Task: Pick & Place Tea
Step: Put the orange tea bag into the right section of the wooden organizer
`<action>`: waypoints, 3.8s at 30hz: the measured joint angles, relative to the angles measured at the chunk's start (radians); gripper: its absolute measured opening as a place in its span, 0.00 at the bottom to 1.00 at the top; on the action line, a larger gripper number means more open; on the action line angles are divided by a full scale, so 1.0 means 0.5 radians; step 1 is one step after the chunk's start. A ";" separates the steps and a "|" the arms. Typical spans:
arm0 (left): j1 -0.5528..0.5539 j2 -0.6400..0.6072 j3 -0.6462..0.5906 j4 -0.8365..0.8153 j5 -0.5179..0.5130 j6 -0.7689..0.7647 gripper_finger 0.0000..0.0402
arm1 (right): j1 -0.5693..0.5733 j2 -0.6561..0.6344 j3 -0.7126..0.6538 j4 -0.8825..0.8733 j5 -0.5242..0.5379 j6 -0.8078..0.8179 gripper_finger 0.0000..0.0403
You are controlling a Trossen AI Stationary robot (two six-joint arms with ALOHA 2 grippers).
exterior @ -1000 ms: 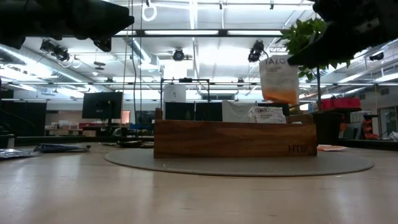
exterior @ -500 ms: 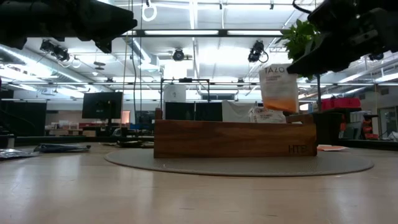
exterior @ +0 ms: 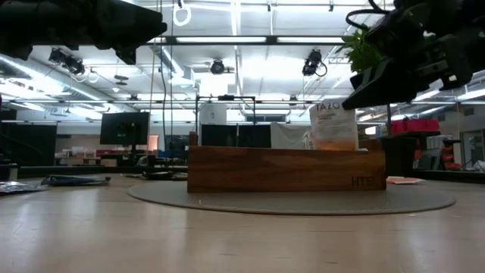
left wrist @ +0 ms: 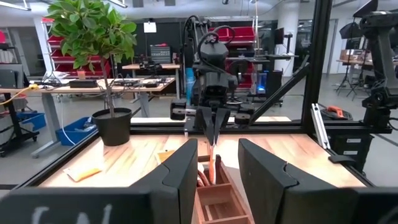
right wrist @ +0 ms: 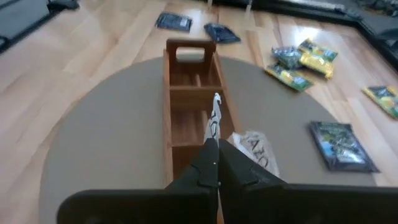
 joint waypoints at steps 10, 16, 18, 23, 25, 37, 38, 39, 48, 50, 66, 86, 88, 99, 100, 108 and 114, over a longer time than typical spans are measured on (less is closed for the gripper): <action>0.000 0.002 0.000 0.000 -0.001 -0.022 0.30 | -0.050 0.134 0.000 0.014 0.048 0.005 0.00; 0.000 0.002 0.000 -0.001 -0.001 -0.022 0.30 | -0.063 0.222 0.000 0.014 0.115 0.050 0.00; 0.000 0.002 0.001 -0.001 -0.001 -0.022 0.30 | -0.063 0.225 0.000 0.013 0.116 0.058 0.00; 0.000 0.002 0.001 -0.001 -0.001 -0.022 0.30 | -0.063 0.224 0.000 0.005 0.134 0.108 0.05; 0.000 0.002 0.001 -0.001 -0.001 -0.022 0.30 | -0.063 0.223 0.000 -0.069 0.210 0.146 0.08; -0.001 0.002 0.001 -0.003 0.000 -0.031 0.30 | 0.003 0.161 0.084 -0.054 0.277 0.080 0.28; -0.001 0.002 0.001 -0.004 0.000 -0.032 0.30 | 0.004 0.156 0.107 -0.099 0.277 0.064 0.29; -0.001 0.002 0.001 -0.004 0.000 -0.032 0.30 | 0.005 0.149 0.135 -0.162 0.274 0.053 0.30; -0.001 0.002 0.002 -0.010 0.000 -0.030 0.30 | 0.004 0.063 0.511 -1.009 0.517 0.191 0.31; -0.001 0.002 0.002 -0.010 0.000 -0.030 0.30 | -0.004 0.043 0.531 -1.131 0.534 0.277 0.31; -0.001 0.002 0.002 -0.060 0.000 -0.008 0.30 | -0.039 -0.089 0.441 -2.128 0.794 1.514 0.33; -0.001 0.004 0.002 -0.084 0.000 0.023 0.30 | -0.365 -0.383 -0.014 -1.750 0.714 2.024 0.53; -0.003 0.004 0.002 -0.102 0.001 0.022 0.30 | -0.418 -0.382 -0.015 -1.761 0.698 1.991 0.53; -0.006 0.004 0.002 -0.166 0.008 0.008 0.30 | -0.632 -0.381 -0.162 -1.623 0.519 1.901 0.52; -0.006 0.004 0.002 -0.166 0.008 0.008 0.30 | -0.649 -0.382 -0.184 -1.590 0.509 1.896 0.52; -0.006 0.004 0.002 -0.166 0.008 0.006 0.30 | -0.679 -0.382 -0.235 -1.452 0.466 1.879 0.37; -0.006 0.004 0.002 -0.166 0.008 0.005 0.30 | -0.679 -0.381 -0.236 -1.442 0.429 1.865 0.07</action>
